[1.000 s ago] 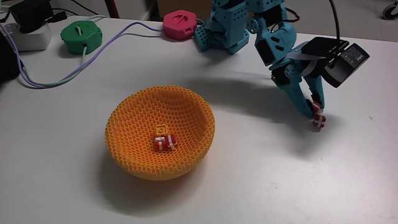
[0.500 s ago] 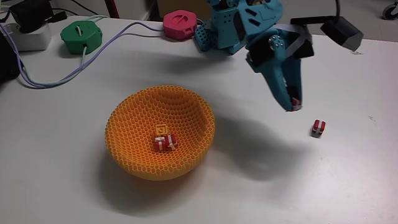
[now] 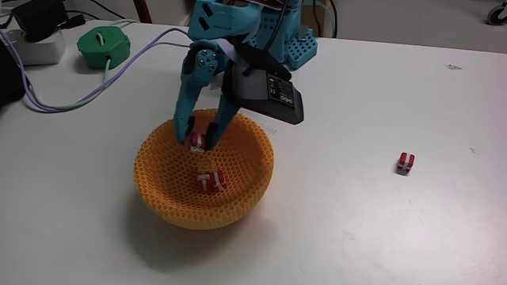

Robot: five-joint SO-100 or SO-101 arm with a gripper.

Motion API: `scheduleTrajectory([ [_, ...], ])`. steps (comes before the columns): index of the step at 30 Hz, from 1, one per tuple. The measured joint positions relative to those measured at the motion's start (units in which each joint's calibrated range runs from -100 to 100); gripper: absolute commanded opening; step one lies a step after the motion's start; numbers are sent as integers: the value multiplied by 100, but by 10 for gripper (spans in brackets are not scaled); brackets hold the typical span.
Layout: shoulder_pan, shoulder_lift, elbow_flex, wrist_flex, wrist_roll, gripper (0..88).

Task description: Place cube pieces into the yellow basket

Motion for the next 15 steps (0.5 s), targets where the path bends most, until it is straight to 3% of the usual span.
scheduleTrajectory([
  [4, -155, 0, 118, 11, 34, 369],
  [7, -338, 0, 158, 89, -29, 282],
  [9, -677, -39, 315, 100, -400, 153],
  [13, -2147, -689, 985, -300, -1553, 0],
  [15, -3143, -1092, 1507, -643, -2081, 0],
])
